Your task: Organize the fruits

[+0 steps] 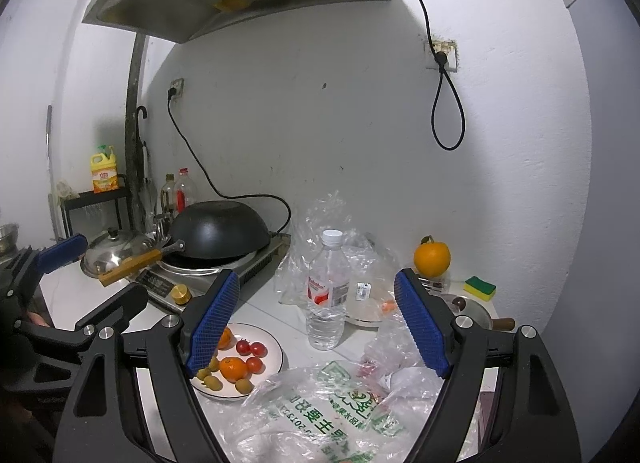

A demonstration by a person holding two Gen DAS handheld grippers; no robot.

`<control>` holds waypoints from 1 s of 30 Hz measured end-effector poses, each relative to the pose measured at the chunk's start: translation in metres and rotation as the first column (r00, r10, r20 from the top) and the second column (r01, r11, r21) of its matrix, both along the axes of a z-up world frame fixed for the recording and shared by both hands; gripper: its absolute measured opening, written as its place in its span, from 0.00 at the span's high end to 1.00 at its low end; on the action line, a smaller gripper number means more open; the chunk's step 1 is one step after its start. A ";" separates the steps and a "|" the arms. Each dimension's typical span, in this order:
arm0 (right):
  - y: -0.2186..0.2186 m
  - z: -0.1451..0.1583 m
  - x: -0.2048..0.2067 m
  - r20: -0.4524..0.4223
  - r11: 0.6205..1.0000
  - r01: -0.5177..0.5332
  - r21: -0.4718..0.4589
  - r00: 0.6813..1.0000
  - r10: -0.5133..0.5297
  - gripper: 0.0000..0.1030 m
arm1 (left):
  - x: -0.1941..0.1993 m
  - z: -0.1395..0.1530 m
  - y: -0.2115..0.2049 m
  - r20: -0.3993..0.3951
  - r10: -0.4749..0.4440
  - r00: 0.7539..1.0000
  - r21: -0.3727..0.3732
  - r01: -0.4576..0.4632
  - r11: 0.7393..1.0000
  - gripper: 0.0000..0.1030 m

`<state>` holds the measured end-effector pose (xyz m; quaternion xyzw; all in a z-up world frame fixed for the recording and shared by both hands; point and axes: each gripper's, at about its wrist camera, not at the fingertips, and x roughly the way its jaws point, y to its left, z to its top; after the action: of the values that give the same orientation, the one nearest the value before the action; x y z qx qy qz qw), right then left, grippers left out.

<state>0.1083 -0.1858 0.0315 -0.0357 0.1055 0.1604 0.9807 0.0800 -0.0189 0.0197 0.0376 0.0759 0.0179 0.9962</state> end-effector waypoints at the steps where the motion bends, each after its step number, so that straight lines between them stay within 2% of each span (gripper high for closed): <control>1: 0.000 0.000 0.001 -0.001 1.000 0.000 0.000 1.000 0.000 0.20 | 0.000 0.000 0.000 0.001 -0.001 1.000 0.000 0.001 1.000 0.01; 30: 0.005 -0.005 0.007 -0.008 1.000 -0.003 -0.006 1.000 0.003 0.20 | 0.006 -0.003 0.009 0.009 -0.011 1.000 0.001 0.011 1.000 0.01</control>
<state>0.1153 -0.1806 0.0262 -0.0383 0.1097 0.1616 0.9800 0.0861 -0.0099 0.0163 0.0382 0.0711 0.0127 0.9967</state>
